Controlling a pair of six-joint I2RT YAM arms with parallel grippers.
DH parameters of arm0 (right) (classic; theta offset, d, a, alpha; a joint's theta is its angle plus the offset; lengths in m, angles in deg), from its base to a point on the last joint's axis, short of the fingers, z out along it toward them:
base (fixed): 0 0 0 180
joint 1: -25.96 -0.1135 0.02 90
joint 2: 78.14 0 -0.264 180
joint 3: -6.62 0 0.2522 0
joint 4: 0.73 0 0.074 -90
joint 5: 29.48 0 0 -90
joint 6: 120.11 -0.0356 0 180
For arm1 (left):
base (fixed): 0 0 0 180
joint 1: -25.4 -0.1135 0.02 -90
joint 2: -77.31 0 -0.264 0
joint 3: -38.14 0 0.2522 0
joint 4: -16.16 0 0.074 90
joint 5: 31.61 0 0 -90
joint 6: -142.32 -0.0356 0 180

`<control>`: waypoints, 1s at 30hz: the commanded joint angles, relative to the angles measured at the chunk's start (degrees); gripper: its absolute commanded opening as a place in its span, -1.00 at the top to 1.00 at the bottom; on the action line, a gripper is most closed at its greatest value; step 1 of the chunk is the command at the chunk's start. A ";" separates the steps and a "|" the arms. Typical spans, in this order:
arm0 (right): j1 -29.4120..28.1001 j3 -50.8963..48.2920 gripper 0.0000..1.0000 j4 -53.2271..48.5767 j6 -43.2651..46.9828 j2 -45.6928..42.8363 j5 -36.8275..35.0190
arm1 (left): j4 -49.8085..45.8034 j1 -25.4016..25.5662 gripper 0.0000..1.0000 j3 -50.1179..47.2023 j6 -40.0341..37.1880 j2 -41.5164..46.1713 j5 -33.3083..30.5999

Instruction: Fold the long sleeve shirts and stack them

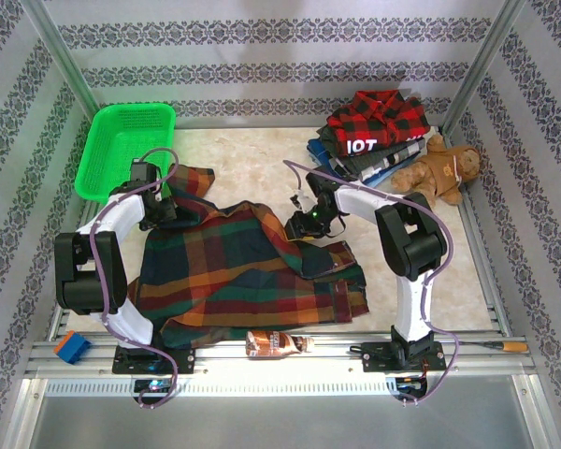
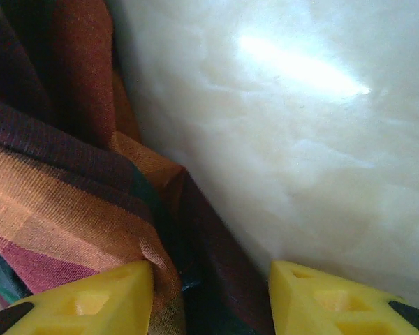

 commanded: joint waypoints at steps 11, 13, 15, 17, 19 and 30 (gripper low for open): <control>-11.65 0.61 0.08 -4.72 9.84 -2.78 0.77 | 0.41 -0.81 1.00 -1.51 1.17 1.99 0.09; -12.90 0.66 0.08 -5.33 11.12 -3.59 -1.42 | 0.38 -0.81 1.00 -1.77 1.10 2.17 -0.05; -13.72 -0.03 0.02 -4.47 11.71 -5.63 -3.01 | 0.10 -0.81 1.00 -1.90 0.91 2.35 -0.18; -13.99 -0.44 -0.05 -3.67 11.47 -7.81 -4.43 | -0.08 -0.82 1.00 -2.12 0.82 2.45 -0.27; -13.99 0.11 -0.09 -3.62 11.37 -9.21 -4.14 | -0.04 -0.81 1.00 -2.38 0.76 2.62 -0.33; -15.46 6.95 -0.08 -5.51 11.89 -2.65 7.35 | 0.41 -0.81 1.00 -3.00 1.06 2.37 0.17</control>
